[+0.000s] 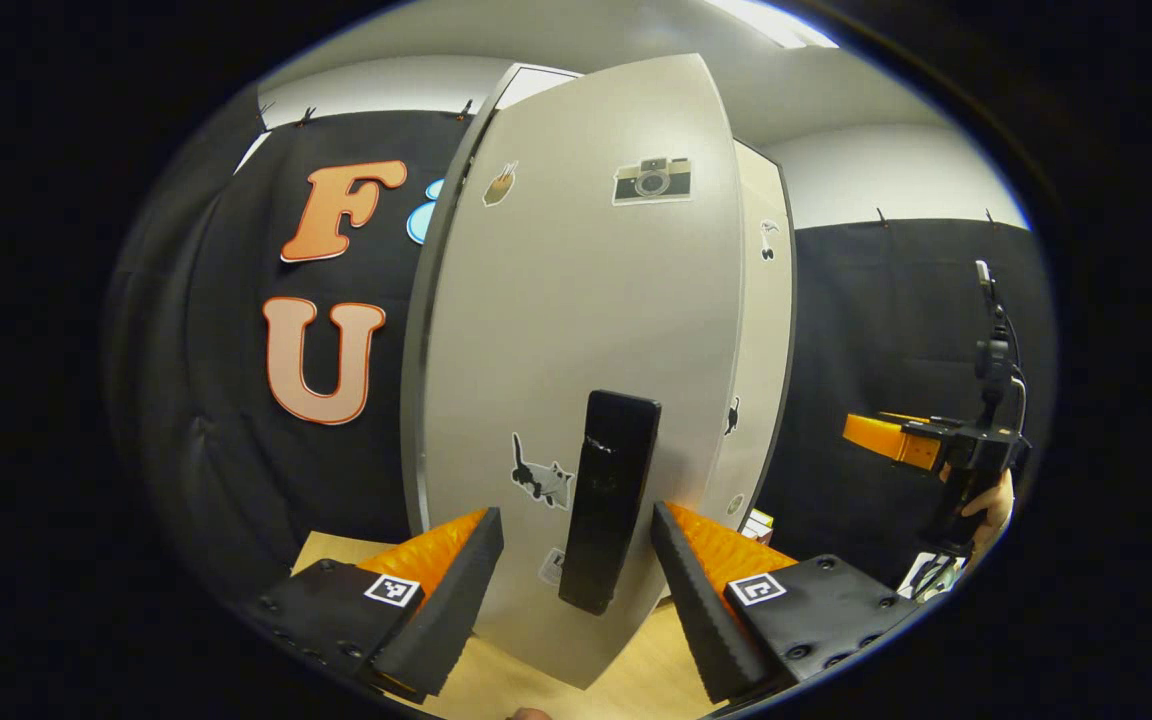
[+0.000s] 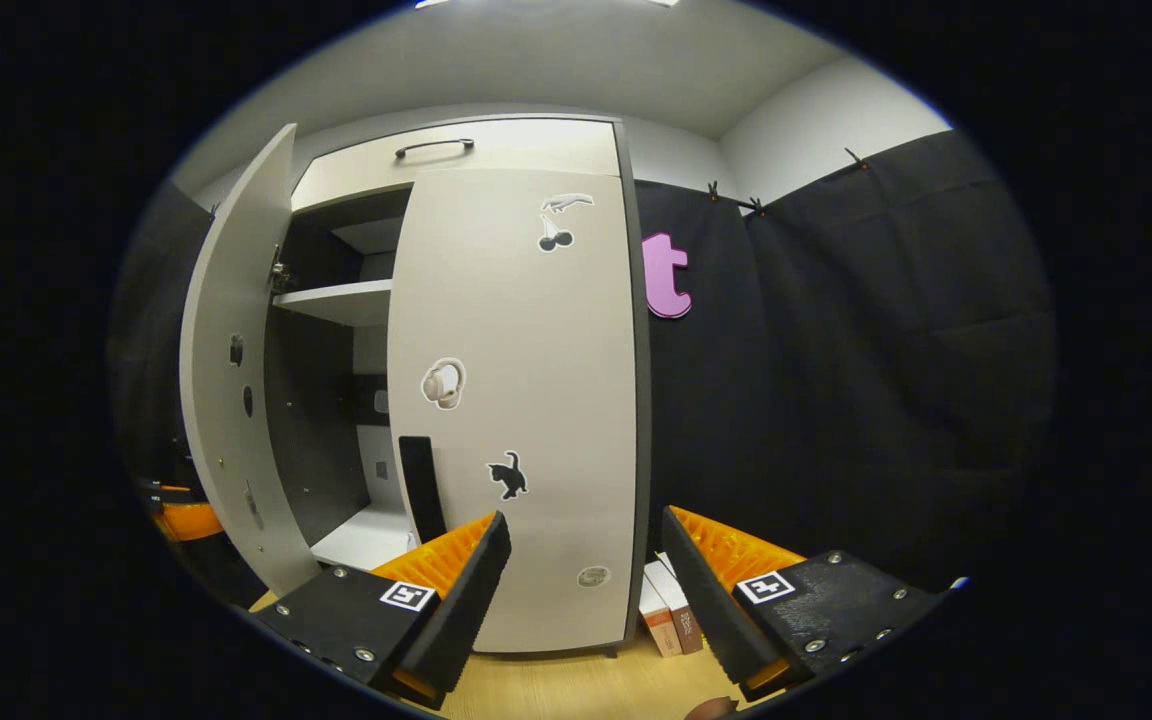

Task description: Grab one shoe with the right hand and put it into the shoe cabinet, grab the other shoe with the left hand and put it into the shoe cabinet; then close the right door with the right hand and the left door with the left hand.

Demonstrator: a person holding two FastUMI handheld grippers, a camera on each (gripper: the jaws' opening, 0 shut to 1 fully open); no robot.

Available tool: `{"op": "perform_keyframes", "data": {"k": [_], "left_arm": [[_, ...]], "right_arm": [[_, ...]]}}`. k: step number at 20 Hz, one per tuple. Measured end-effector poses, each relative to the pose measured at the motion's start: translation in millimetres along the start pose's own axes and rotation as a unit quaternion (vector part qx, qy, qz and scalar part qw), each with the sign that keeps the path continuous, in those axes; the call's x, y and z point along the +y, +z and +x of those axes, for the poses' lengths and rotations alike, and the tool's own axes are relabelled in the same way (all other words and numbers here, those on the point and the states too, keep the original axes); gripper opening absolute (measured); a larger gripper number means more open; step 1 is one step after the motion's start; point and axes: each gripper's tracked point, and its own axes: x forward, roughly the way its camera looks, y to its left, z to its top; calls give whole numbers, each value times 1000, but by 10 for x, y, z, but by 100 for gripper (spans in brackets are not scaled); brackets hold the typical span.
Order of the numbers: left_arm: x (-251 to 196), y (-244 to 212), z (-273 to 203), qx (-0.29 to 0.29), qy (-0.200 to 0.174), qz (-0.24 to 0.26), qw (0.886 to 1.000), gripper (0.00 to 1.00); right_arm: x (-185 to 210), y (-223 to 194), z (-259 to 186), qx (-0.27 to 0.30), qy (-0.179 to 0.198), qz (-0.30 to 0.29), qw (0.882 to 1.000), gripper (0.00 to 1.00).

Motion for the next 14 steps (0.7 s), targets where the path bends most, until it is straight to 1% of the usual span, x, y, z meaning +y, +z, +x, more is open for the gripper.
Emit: {"op": "perform_keyframes", "data": {"k": [2,3,4,5,10,13,14], "left_arm": [[15,-45,201,1,7,-16,1000,96],[24,-55,296,1,10,-22,1000,97],[-24,-63,363,0,3,-34,999,97],[-70,-76,451,2,2,-43,999,100],[-220,-179,728,7,22,-46,999,100],[-247,-184,809,6,28,-48,998,100],[-251,-204,841,8,30,-48,998,99]], "right_arm": [[-129,8,-24,-2,-9,0,1000,94],[-194,2,-33,-2,-14,0,1000,94],[-249,0,-43,-1,-18,0,1000,94],[-306,-6,-56,0,-22,0,1000,94],[-557,-14,-128,1,-41,-3,999,94],[-676,-21,-154,3,-49,-9,999,94],[-697,-21,-154,3,-50,-9,999,94]]}}
